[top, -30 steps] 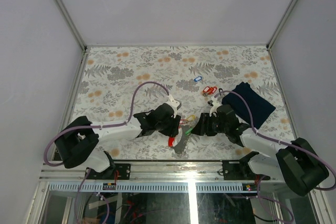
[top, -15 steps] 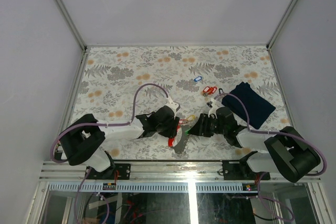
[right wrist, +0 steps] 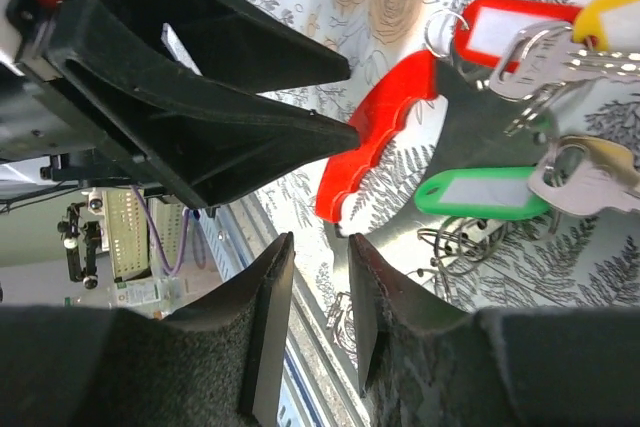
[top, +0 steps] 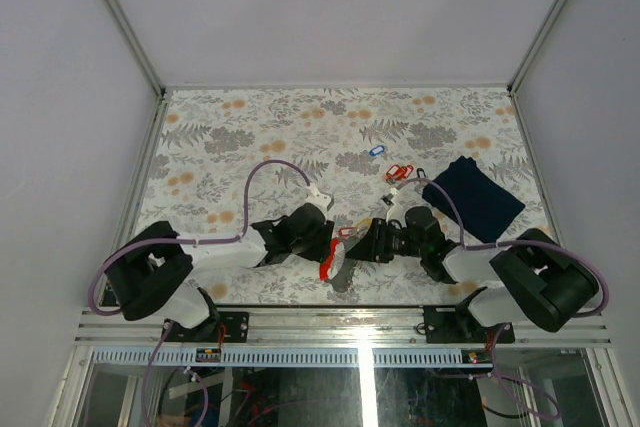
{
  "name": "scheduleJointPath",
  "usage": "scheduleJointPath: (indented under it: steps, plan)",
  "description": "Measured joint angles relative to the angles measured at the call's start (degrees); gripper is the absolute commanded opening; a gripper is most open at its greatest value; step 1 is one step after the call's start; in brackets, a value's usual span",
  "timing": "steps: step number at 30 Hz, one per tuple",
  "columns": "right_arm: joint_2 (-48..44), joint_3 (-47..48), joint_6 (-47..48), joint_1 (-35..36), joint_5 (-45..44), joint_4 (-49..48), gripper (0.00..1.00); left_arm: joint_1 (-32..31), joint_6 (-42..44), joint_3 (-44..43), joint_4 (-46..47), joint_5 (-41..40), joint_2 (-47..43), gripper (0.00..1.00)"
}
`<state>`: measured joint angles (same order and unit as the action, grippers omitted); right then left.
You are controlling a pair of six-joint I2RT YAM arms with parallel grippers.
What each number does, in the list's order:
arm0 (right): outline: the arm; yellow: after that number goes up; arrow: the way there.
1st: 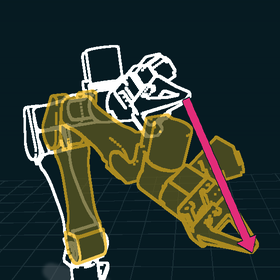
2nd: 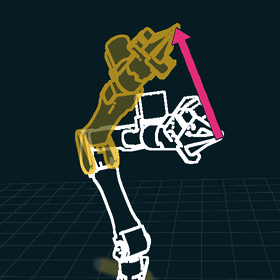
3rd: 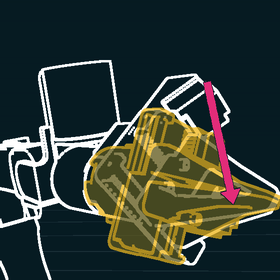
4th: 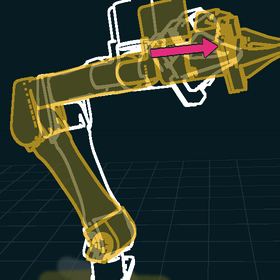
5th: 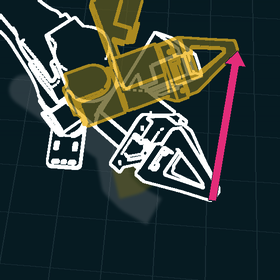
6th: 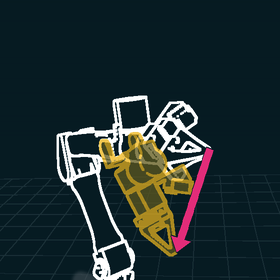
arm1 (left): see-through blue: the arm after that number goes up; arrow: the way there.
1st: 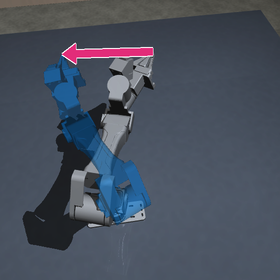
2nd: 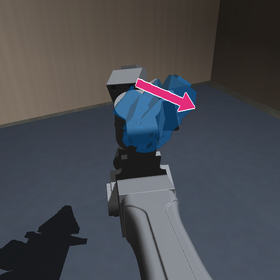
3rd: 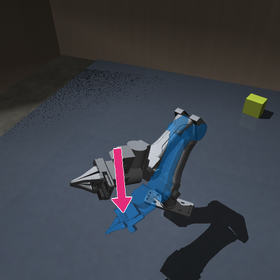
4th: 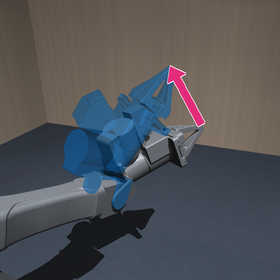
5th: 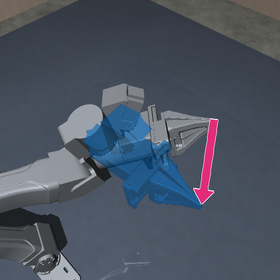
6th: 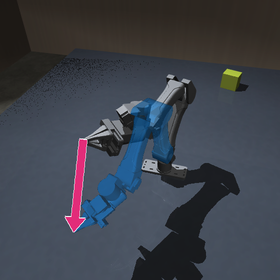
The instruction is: Put the keys on the keyring
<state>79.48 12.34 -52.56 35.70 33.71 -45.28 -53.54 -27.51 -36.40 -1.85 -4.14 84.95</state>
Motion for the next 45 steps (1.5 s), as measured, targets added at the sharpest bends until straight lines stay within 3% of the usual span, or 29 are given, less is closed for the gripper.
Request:
scheduleJointPath:
  steps: [4, 9, 14, 19, 26, 36, 45]
  plan:
    - [-2.6, -0.6, 0.0, 0.7, -2.6, 0.7, 0.35, 0.3, -0.7, 0.3, 0.1, 0.0, -0.4, 0.53]
    - [-17.0, -0.9, 3.6, 0.7, -12.1, 12.5, 0.35, -0.2, -1.0, -0.2, 0.0, 0.0, -0.2, 0.58]
    - [-31.6, -0.9, 7.4, 0.7, -22.6, 24.5, 0.35, -2.7, -0.9, -3.9, -2.7, -3.5, 2.9, 0.57]
    - [-37.9, -1.1, 9.2, 0.6, -28.2, 32.2, 0.34, -6.2, -1.0, -8.2, -7.8, -9.3, 6.3, 0.51]
    - [-39.1, -2.5, 10.4, 0.6, -30.3, 36.0, 0.34, -10.3, -3.1, -9.5, -11.3, -13.0, 7.4, 0.39]
    - [-38.7, -2.6, 11.6, 0.6, -31.3, 36.8, 0.33, -11.6, -6.6, -10.9, -17.0, -12.7, 7.1, 0.34]
    - [-36.7, -2.7, 12.2, 0.6, -31.0, 36.5, 0.34, -14.6, -9.1, -6.7, -22.1, -9.8, 1.6, 0.38]
